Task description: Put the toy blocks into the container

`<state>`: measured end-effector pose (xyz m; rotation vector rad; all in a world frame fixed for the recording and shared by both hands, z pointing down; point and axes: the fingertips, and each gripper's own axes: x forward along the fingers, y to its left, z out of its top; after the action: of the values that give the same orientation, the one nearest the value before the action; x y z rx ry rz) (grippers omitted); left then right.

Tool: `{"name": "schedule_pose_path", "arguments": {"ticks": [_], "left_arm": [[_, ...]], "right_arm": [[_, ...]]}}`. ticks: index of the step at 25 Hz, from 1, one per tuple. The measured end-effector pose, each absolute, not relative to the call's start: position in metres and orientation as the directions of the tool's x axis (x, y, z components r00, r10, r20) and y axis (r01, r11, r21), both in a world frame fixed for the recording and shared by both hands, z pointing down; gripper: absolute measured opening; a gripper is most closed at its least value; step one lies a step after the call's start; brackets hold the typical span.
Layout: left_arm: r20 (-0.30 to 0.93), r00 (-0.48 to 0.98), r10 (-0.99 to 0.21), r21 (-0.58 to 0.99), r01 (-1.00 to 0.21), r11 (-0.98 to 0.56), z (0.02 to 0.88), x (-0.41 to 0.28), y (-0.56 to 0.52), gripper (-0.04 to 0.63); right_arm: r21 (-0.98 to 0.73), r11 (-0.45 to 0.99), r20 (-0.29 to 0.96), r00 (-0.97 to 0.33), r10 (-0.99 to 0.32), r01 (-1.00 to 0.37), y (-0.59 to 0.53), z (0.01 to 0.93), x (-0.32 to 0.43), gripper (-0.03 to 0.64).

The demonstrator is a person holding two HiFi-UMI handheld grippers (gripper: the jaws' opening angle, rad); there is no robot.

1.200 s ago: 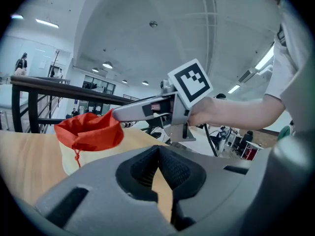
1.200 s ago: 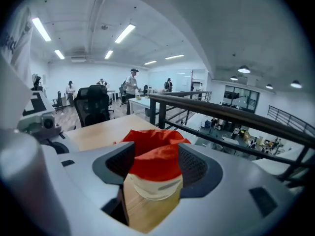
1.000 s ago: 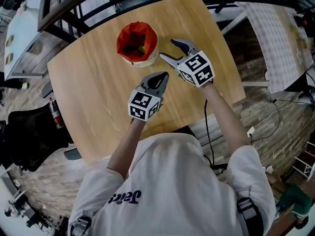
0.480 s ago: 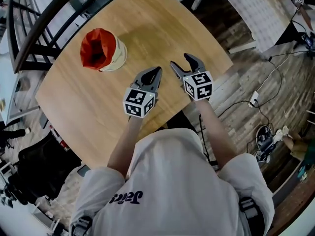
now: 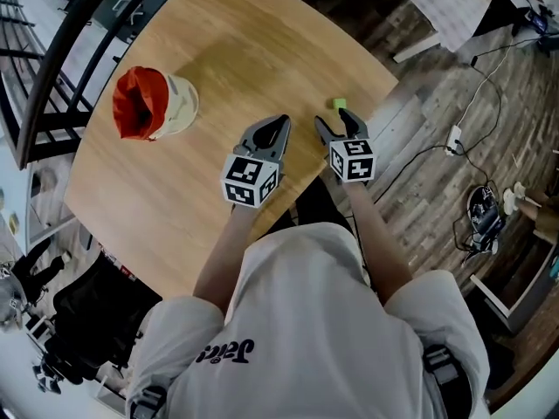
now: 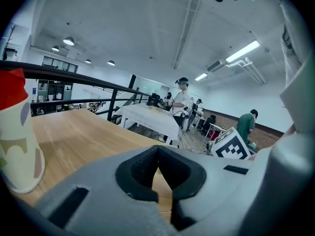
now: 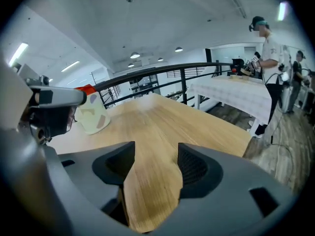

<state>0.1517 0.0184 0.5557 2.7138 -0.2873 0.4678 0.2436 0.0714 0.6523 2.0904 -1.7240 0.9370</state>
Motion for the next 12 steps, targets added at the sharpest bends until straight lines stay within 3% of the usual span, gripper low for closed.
{"name": "schedule_pose_path", "arguments": {"ticks": [12], "left_arm": [[0.391, 0.916, -0.095, 0.293, -0.222, -0.930, 0.561, 0.173, 0.039, 0.008]], "right_arm": [[-0.133, -0.455, 0.682, 0.252, -0.687, -0.880, 0.091, 0.710, 0.288, 0.265]]}}
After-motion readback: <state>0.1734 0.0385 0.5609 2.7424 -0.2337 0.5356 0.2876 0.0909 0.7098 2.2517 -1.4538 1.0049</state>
